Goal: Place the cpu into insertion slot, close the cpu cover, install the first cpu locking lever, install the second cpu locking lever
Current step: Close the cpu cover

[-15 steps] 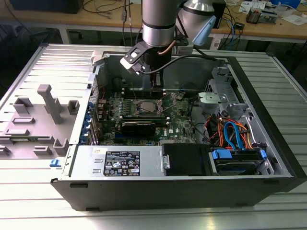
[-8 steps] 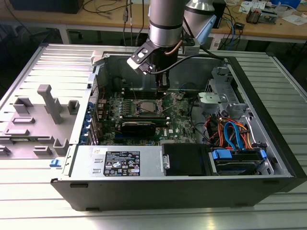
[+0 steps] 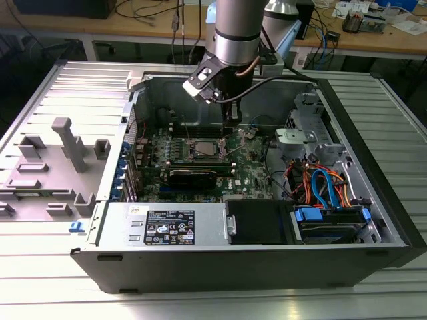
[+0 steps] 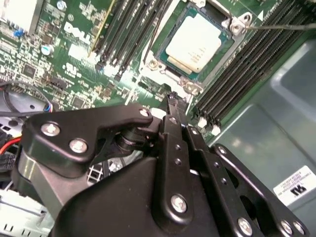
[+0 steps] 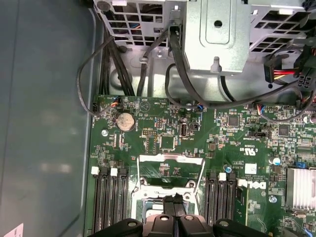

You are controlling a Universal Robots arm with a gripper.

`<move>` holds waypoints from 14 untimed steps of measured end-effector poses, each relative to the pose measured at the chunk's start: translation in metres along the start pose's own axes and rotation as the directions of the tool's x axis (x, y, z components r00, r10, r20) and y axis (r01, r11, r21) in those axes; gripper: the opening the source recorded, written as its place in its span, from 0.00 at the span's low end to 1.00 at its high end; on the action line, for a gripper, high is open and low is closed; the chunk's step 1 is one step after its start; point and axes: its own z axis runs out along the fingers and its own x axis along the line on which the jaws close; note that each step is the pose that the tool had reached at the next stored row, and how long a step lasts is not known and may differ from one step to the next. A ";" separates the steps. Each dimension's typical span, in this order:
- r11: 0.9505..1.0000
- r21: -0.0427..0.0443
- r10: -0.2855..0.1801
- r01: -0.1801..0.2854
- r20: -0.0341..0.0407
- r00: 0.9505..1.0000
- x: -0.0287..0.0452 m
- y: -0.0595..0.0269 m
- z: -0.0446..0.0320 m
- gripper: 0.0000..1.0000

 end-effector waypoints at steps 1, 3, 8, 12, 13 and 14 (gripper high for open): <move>1.000 0.000 0.000 0.000 0.000 1.000 0.0000 0.0000 -0.0019 0.11; 1.000 0.000 0.000 0.000 0.000 1.000 0.0000 0.0001 -0.0022 0.11; 1.000 0.000 0.000 0.000 0.000 1.000 0.0000 0.0000 -0.0023 0.11; 1.000 0.000 0.001 -0.001 0.000 1.000 0.0000 0.0001 -0.0023 0.11; 1.000 0.000 0.000 0.000 0.000 1.000 -0.0001 0.0005 -0.0023 0.11; 1.000 0.000 0.001 -0.001 0.000 1.000 -0.0001 0.0008 -0.0023 0.11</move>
